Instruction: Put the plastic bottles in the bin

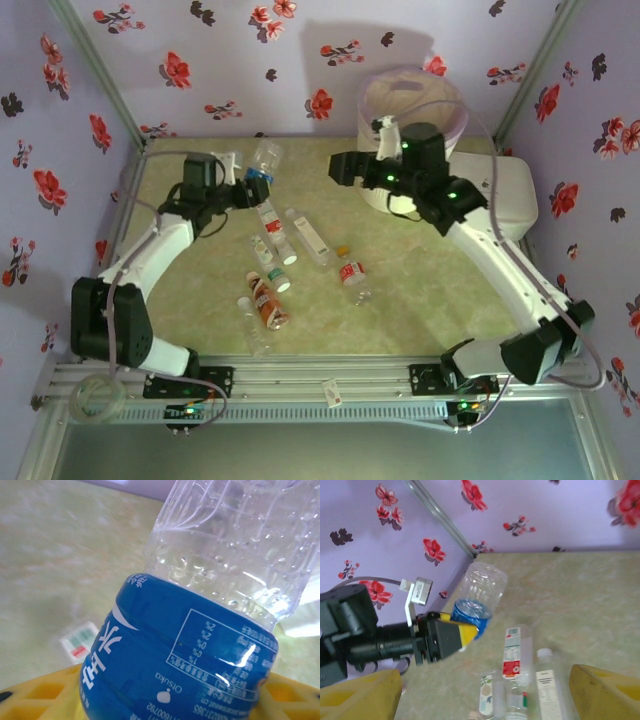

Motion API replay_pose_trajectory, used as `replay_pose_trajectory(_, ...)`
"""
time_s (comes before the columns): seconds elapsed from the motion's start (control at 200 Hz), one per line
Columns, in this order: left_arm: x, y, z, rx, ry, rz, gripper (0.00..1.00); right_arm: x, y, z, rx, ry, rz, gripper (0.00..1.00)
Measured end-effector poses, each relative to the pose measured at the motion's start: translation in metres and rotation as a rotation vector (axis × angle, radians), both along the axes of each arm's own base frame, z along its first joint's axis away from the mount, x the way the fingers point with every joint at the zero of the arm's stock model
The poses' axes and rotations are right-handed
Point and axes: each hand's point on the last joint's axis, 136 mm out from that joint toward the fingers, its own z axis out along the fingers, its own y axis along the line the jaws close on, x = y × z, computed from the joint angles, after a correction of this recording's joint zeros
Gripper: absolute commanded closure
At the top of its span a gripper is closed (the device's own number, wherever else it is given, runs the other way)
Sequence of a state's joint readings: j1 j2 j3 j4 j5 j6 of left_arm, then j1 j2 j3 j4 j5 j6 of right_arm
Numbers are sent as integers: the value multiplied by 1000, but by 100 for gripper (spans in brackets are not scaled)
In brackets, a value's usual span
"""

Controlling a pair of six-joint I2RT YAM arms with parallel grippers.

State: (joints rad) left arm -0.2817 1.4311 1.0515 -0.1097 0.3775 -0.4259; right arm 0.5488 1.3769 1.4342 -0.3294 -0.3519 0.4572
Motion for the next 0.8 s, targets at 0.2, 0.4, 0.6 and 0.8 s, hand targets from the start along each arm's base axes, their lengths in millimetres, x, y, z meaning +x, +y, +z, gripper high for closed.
replay_pose_trajectory(0.2, -50, -40, 8, -172, -27, -68, 50, 10, 44, -43, 30, 93, 43, 11)
replay_pose_trajectory(0.4, -73, -59, 19, -258, -45, -106, 50, 20, 62, -63, 57, 139, 58, 11)
replay_pose_trajectory(0.6, -80, -71, 22, -279, -44, -134, 50, 26, 76, -79, 84, 182, 93, 14)
replay_pose_trajectory(0.8, -80, -73, 23, -283, -49, -136, 52, 24, 81, -74, 120, 184, 119, 28)
